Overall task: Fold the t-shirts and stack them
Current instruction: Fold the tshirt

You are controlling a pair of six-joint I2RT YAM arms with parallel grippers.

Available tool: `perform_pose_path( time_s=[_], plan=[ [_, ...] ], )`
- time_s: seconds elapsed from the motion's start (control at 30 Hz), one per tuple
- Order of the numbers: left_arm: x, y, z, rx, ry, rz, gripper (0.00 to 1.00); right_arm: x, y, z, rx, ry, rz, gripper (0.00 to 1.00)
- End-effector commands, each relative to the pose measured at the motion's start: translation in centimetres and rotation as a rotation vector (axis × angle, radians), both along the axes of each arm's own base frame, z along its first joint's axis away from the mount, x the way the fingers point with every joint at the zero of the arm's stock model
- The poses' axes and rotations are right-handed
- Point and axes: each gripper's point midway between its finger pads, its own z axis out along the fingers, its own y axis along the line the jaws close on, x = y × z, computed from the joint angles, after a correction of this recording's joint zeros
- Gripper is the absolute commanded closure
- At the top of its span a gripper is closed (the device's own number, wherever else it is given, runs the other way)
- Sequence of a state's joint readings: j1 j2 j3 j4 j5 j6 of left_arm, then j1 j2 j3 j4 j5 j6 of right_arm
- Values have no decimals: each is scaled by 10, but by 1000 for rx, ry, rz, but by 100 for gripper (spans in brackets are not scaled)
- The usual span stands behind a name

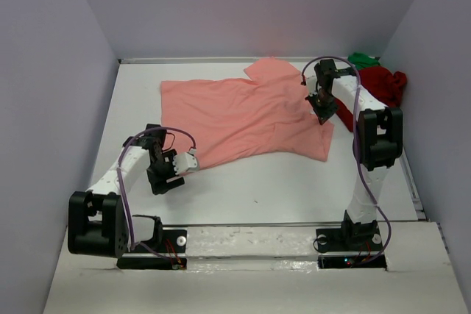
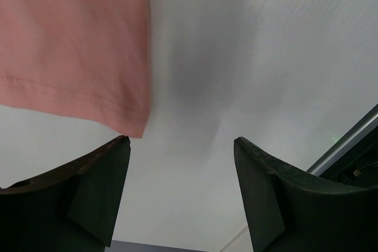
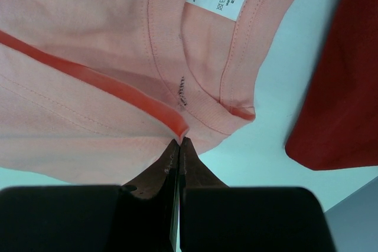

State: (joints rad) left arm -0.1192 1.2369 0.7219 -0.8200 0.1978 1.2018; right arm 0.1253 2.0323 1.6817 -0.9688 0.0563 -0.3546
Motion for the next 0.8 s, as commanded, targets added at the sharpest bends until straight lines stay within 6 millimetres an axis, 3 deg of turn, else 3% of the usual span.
perform_pose_path(
  time_s=[0.0,0.43,0.77],
  plan=[
    [-14,-1,-5,2,51,-38,20,8,-5,9,-14,-23,-22,100],
    [17,2,-6,39,-106,18,20,6,-5,6,-18,-9,-20,100],
    [22,2,-4,40,-133,17,21,8,-5,2,-19,1,-20,100]
  ],
)
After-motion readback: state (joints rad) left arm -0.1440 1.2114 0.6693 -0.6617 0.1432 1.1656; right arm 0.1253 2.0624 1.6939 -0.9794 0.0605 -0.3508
